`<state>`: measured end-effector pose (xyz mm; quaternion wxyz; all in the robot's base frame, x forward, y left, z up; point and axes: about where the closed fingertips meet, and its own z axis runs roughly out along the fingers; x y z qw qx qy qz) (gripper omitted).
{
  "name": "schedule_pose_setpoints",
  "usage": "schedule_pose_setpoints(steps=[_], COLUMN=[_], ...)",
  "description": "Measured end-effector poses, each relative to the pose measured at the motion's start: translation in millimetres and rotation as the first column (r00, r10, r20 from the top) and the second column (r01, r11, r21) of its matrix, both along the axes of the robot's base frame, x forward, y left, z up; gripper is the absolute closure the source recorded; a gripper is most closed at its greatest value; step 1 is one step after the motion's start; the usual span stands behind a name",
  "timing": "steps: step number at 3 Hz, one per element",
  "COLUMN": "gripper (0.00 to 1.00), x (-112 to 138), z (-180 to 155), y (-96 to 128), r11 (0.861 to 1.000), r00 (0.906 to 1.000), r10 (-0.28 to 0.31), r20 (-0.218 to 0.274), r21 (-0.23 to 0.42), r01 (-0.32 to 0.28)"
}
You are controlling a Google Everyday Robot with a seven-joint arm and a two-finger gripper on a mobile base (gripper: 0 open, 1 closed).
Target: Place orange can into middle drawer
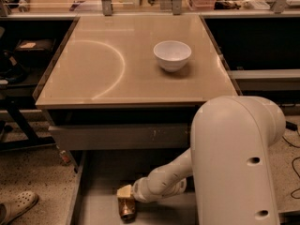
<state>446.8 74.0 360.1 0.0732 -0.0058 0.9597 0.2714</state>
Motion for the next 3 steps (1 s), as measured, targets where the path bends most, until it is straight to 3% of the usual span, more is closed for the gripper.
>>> schedule_pose_setpoints(steps=[2,3], gripper=[0.12,0.00], x=[0.0,-0.1], z=[0.0,0.0], y=[0.1,0.1], r11=[1.000,1.000], r00=[1.0000,1.0000], r10=[0.000,0.000], r20=[0.000,0.000], r21=[0.000,0.000], r01=[0.000,0.000])
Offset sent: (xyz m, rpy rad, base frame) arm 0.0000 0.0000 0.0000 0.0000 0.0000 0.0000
